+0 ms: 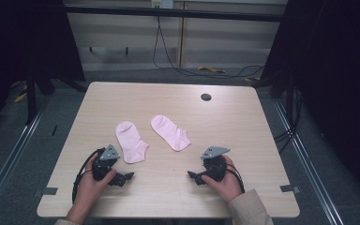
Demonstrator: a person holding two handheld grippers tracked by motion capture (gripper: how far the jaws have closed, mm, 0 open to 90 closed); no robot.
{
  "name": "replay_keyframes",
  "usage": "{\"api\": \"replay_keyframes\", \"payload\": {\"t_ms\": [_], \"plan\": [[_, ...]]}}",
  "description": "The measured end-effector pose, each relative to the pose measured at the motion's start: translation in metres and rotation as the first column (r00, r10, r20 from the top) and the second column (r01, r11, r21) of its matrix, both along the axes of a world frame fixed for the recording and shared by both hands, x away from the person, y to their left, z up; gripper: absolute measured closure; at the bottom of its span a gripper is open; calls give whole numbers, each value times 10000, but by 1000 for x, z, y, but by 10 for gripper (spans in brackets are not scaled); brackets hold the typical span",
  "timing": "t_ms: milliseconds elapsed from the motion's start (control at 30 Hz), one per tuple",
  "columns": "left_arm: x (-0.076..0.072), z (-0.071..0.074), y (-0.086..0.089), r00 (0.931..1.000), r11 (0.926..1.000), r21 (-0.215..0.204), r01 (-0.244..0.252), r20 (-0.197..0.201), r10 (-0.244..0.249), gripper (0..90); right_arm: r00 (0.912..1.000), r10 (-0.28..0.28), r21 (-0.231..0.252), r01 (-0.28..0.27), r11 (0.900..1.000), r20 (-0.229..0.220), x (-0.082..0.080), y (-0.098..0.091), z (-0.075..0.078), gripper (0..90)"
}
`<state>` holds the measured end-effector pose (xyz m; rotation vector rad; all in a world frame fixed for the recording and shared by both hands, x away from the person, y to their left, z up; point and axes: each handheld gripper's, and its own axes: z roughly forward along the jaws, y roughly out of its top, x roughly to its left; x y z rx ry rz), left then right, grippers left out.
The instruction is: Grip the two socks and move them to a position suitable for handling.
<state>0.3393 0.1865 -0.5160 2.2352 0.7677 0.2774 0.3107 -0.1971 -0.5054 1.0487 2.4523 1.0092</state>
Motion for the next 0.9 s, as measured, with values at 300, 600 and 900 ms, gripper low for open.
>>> {"api": "replay_keyframes", "payload": {"t_ms": [300,600,900], "plan": [[0,0,0,10000,10000,32,40,-14,-40,0,10000,-6,29,6,10000,67,2,0,0,124],[0,0,0,10000,10000,60,29,-29,-29,0,9991,-144,374,129,9992,389,14,12,14,282],[-1,0,0,10000,10000,48,32,-39,-31,0,9925,-314,-26,319,9995,1183,76,51,29,441]]}}
